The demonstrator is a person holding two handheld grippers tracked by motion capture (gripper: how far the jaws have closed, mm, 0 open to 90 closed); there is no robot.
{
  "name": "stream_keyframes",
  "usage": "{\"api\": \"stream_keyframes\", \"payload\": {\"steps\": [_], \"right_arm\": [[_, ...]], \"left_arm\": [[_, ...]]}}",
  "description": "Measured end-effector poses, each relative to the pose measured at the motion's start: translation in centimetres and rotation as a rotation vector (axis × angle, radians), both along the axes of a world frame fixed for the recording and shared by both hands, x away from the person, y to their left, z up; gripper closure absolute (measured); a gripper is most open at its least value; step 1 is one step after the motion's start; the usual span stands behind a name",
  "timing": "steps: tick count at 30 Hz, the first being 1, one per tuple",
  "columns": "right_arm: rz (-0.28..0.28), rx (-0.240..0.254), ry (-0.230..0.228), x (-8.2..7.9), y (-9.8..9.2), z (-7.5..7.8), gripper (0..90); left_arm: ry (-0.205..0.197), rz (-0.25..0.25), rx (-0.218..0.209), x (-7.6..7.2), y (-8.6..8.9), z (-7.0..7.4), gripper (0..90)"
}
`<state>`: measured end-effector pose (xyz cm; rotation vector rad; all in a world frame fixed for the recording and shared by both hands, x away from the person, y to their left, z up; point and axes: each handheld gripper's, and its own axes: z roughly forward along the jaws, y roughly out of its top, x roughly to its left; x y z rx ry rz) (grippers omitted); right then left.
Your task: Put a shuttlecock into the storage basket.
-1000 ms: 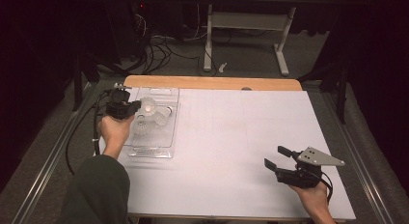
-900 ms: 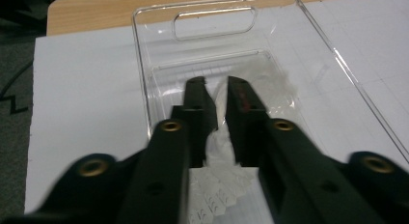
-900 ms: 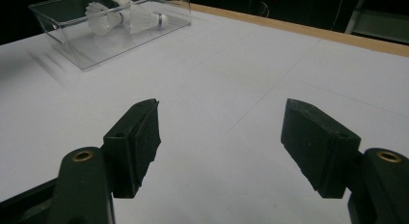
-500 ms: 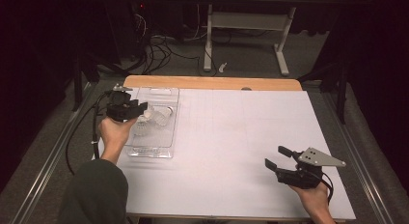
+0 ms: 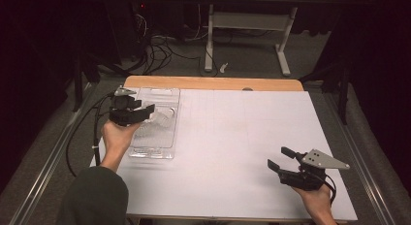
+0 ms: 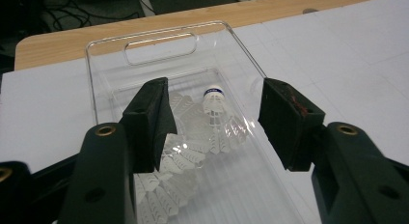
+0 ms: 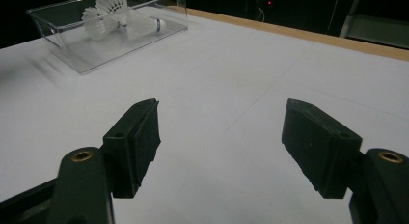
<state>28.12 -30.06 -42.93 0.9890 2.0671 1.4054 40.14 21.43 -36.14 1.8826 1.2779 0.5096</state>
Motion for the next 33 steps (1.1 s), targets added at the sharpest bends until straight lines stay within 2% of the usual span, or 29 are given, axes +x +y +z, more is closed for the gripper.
{"api": "stream_keyframes", "payload": {"steps": [4,13,21,26,33], "right_arm": [[-0.007,0.004,-0.009,-0.1,-0.2,0.0,28.9],[-0.018,0.008,-0.013,-0.3,-0.7,-0.3,27.6],[-0.016,0.005,-0.013,-0.5,-0.8,-0.6,27.3],[-0.010,0.012,-0.010,-0.7,-0.9,-0.8,27.2],[-0.019,0.007,-0.007,-0.9,-1.1,-1.0,27.3]], "left_arm": [[-0.004,-0.010,-0.006,-0.5,0.0,-0.2,44.7],[-0.035,-0.035,-0.049,-1.8,0.1,-0.4,41.5],[-0.054,-0.066,-0.049,-2.9,-0.2,-0.2,39.8],[-0.095,-0.090,-0.052,-3.6,-0.6,-0.1,40.1],[-0.108,-0.100,-0.060,-4.3,-0.8,-0.6,40.0]]}}
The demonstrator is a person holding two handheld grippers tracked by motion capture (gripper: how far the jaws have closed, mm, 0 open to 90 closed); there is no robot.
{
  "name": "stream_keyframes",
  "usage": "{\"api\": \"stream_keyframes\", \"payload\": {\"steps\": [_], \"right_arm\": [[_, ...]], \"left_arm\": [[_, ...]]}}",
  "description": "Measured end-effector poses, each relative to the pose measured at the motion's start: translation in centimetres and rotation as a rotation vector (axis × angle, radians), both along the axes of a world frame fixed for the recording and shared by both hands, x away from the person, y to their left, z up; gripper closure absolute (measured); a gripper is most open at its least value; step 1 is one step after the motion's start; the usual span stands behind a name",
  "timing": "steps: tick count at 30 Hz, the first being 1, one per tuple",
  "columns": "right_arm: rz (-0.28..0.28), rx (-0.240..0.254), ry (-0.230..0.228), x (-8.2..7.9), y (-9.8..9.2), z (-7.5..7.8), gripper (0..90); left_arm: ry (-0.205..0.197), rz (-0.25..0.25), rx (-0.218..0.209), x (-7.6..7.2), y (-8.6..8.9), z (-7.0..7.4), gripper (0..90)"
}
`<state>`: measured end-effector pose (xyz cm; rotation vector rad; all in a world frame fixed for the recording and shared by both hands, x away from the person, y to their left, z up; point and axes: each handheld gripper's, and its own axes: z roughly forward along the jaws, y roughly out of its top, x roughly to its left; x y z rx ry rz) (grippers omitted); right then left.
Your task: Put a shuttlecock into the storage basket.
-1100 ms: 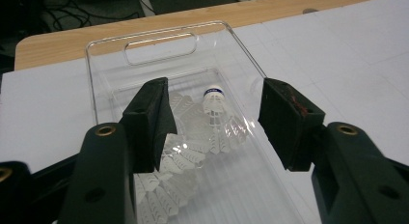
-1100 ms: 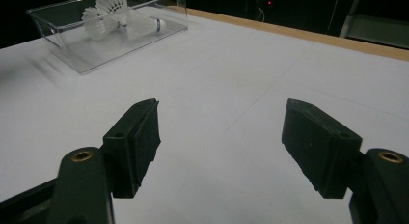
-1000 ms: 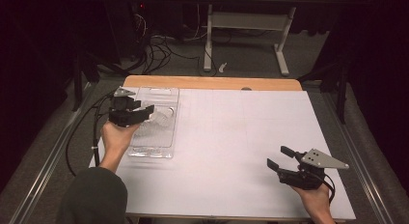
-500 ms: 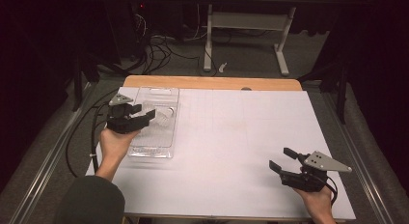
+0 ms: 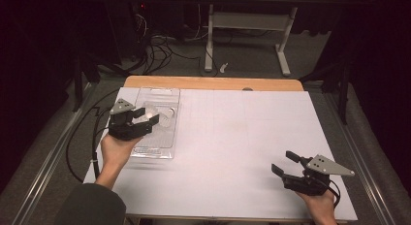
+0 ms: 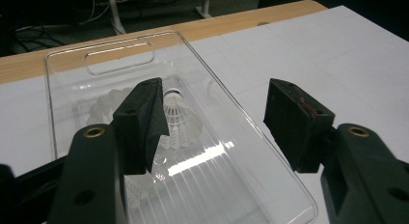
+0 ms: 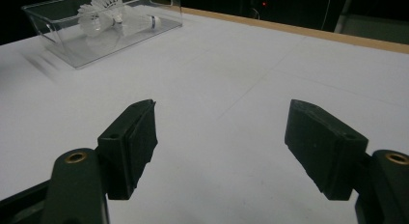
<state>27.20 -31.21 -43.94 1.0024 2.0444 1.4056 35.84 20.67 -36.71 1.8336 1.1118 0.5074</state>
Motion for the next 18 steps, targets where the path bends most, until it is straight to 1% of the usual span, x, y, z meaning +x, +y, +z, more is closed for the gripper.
{"api": "stream_keyframes", "payload": {"steps": [2,3,6,11,18], "right_arm": [[-0.003,0.000,-0.001,0.0,0.0,0.0,27.3],[-0.004,-0.001,-0.001,0.0,0.0,0.0,27.3],[-0.005,0.001,-0.002,0.0,-0.1,-0.1,27.4],[-0.010,-0.004,-0.010,-0.1,-0.2,-0.2,27.5],[-0.015,-0.011,-0.018,-0.1,-0.3,-0.2,27.6]], "left_arm": [[-0.006,-0.002,-0.002,-0.2,0.0,-0.1,39.8],[-0.004,-0.006,0.003,-0.3,0.0,-0.1,39.6],[-0.009,-0.011,-0.004,-0.7,0.0,-0.3,39.4],[-0.026,-0.020,-0.007,-1.4,0.1,-0.5,39.4],[-0.050,-0.020,-0.006,-2.4,0.3,-0.7,39.3]]}}
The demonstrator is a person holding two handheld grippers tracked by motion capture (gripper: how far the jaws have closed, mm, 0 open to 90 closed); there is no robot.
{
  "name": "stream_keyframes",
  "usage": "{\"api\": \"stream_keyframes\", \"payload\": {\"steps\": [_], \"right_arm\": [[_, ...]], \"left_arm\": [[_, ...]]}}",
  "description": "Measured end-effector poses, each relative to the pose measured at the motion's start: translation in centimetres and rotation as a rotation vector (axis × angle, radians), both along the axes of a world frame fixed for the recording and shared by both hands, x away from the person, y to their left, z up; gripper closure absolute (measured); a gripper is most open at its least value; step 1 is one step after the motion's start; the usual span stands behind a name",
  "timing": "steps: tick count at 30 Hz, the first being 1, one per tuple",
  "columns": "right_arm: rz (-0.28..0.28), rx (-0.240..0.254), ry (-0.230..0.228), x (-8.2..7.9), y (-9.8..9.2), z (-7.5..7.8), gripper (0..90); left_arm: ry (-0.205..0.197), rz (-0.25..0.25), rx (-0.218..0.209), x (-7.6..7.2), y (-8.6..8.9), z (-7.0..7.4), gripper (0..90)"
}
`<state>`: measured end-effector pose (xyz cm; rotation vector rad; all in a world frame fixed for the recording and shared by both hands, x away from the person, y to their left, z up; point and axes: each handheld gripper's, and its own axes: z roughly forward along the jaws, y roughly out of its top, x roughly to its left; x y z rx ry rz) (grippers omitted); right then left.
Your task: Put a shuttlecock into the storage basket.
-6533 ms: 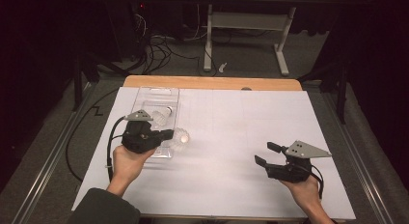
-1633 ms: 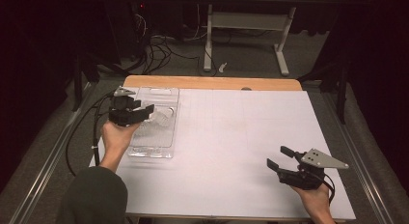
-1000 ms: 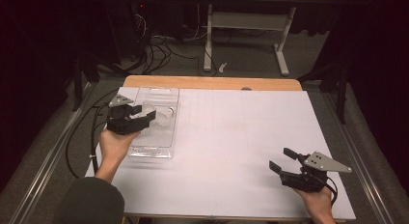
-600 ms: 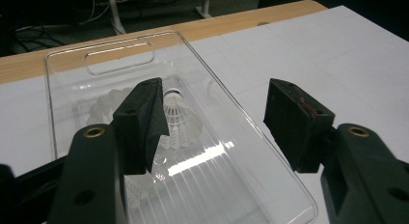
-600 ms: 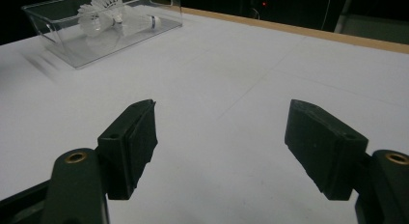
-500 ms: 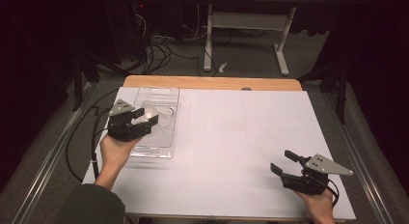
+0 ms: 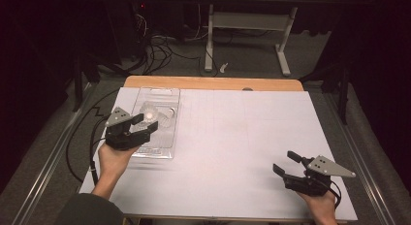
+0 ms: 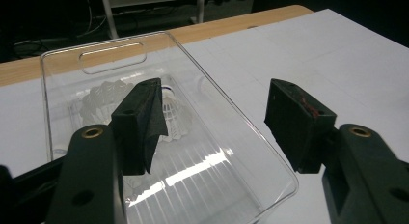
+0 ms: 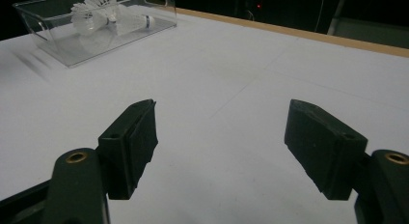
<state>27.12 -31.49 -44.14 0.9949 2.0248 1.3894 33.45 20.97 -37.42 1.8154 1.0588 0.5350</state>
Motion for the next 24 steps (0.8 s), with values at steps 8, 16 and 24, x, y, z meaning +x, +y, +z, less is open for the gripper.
{"api": "stream_keyframes", "payload": {"steps": [8,16,24], "right_arm": [[-0.012,-0.009,0.003,0.0,-0.3,-0.1,27.7],[-0.024,-0.009,0.003,0.0,-0.5,-0.1,27.8],[-0.026,-0.004,0.003,0.0,-0.5,-0.2,27.8]], "left_arm": [[-0.007,0.007,0.004,-0.8,0.5,-0.4,39.3],[-0.019,0.005,-0.007,-1.6,0.8,-0.5,39.3],[-0.025,0.009,-0.014,-2.3,1.1,-0.8,39.3]]}}
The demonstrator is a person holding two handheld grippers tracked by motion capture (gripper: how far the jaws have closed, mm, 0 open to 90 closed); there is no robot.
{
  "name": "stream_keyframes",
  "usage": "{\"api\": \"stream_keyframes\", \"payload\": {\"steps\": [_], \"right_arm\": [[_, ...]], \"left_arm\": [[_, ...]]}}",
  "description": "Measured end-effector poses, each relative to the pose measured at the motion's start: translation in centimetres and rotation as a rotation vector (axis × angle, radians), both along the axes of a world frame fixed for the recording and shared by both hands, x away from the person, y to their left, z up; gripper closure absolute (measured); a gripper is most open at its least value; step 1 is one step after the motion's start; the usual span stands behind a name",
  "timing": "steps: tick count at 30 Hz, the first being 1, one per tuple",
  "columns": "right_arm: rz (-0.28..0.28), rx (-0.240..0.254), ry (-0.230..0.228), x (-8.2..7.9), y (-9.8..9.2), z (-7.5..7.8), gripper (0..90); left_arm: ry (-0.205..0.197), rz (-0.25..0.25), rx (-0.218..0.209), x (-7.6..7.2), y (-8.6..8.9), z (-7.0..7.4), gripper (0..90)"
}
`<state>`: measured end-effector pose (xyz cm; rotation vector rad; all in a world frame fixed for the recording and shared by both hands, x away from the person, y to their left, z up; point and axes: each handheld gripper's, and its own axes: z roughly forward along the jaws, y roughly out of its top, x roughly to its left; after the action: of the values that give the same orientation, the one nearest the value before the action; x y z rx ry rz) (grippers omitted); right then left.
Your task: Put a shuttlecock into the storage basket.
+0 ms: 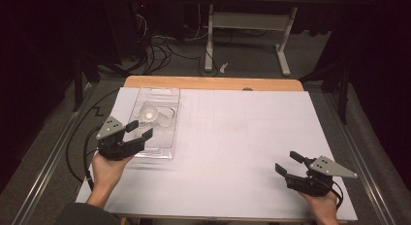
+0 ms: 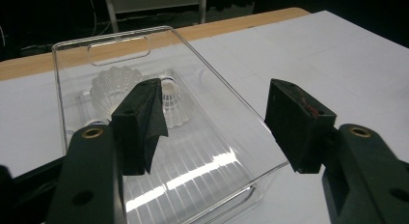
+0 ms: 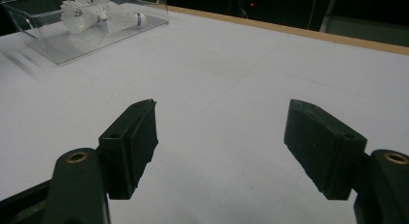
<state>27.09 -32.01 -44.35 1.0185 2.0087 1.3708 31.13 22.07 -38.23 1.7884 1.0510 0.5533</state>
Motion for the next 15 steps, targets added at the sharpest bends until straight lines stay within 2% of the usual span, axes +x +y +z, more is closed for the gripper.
{"api": "stream_keyframes", "payload": {"steps": [15], "right_arm": [[-0.002,0.009,0.000,-0.02,0.03,-0.01,27.9]], "left_arm": [[-0.002,0.015,-0.024,-0.92,0.68,-0.57,38.8]]}}
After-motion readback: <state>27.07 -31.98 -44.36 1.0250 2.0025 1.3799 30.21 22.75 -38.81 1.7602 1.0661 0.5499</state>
